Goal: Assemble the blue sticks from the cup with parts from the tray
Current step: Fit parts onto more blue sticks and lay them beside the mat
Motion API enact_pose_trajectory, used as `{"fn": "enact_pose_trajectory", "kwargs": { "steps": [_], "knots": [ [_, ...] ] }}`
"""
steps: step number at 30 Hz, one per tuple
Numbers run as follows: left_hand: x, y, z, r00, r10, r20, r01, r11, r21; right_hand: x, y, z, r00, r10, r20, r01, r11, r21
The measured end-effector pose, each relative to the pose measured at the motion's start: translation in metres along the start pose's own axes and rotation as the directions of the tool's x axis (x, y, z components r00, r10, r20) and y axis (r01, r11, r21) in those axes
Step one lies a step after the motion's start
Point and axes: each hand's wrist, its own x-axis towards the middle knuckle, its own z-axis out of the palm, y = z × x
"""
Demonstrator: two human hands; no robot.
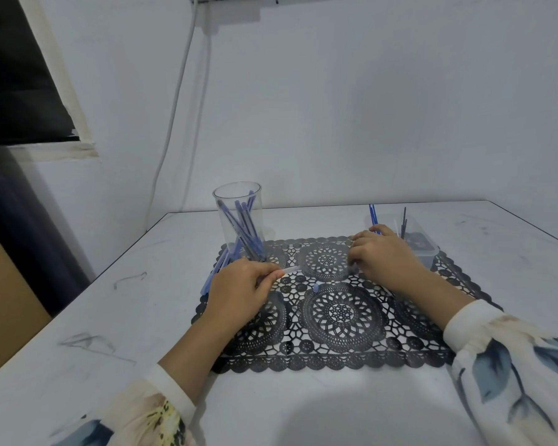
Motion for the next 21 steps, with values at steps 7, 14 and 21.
{"fn": "enact_pose_trajectory", "kwargs": {
  "steps": [7,14,21],
  "knots": [
    [0.001,0.000,0.000,1.000,0.007,-0.004,-0.007,1.000,0.015,0.007,0.008,-0.016,0.879,0.342,-0.331,-0.177,0.881,0.439],
    [0.002,-0.002,0.000,0.998,0.023,-0.052,-0.022,1.000,0.016,0.023,0.039,-0.021,0.780,0.623,-0.059,-0.454,0.629,0.631],
    [0.002,0.001,-0.001,0.995,0.055,-0.088,-0.055,0.998,0.006,0.032,0.049,-0.011,0.722,0.648,0.243,-0.642,0.495,0.585]
  ]
}}
